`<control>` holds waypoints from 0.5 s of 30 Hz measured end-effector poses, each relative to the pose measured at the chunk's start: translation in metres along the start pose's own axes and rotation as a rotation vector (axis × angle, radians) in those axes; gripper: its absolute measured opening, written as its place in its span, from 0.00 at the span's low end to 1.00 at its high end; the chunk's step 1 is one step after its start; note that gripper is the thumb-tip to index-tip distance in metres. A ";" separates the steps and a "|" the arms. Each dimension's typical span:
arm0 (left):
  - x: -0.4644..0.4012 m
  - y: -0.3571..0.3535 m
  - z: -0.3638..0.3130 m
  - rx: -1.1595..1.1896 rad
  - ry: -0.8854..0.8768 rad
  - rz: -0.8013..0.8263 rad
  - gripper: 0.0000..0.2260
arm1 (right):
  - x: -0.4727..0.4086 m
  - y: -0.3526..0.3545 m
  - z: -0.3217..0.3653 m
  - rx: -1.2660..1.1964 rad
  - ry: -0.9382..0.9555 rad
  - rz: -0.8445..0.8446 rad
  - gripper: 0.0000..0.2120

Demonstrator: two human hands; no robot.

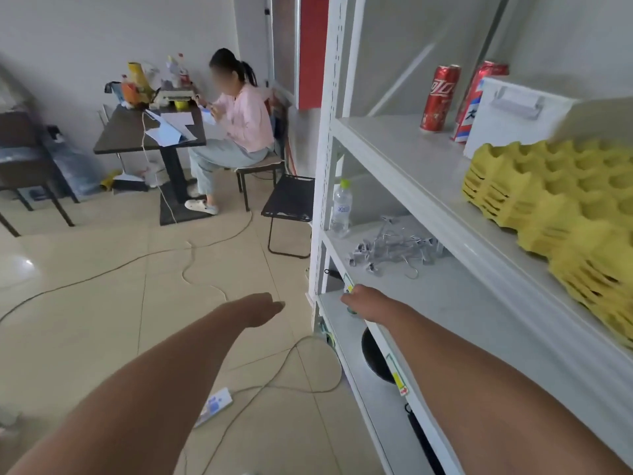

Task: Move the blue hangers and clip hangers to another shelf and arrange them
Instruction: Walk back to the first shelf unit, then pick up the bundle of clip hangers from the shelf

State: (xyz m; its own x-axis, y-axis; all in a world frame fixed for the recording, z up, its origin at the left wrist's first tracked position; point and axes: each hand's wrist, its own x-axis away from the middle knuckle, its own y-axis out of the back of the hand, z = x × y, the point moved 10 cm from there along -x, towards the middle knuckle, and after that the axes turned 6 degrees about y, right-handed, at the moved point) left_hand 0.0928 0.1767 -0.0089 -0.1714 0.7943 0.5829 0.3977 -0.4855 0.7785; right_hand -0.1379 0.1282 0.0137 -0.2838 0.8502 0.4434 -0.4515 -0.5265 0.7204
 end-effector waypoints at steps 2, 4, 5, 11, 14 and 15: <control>-0.029 0.021 0.001 -0.032 -0.029 0.012 0.27 | -0.019 0.008 0.009 -0.006 -0.025 -0.025 0.25; -0.061 0.040 0.001 -0.056 -0.078 0.013 0.28 | -0.037 0.014 0.014 -0.007 -0.058 -0.049 0.25; -0.074 0.048 -0.001 -0.059 -0.095 0.013 0.28 | -0.045 0.016 0.013 -0.013 -0.088 -0.065 0.25; -0.138 0.071 -0.039 -0.036 -0.200 0.032 0.26 | -0.067 0.027 -0.020 -0.104 -0.285 -0.137 0.19; -0.167 0.072 -0.074 -0.029 -0.273 0.046 0.23 | -0.080 0.035 -0.050 -0.214 -0.383 -0.189 0.17; -0.176 0.073 -0.088 -0.014 -0.290 0.054 0.21 | -0.085 0.038 -0.060 -0.263 -0.414 -0.205 0.16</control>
State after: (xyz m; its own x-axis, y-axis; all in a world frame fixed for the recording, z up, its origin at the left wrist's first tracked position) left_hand 0.0730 -0.0303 -0.0346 0.1155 0.8374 0.5343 0.3863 -0.5334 0.7525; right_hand -0.1812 0.0354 -0.0287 0.1662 0.8385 0.5190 -0.6744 -0.2873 0.6802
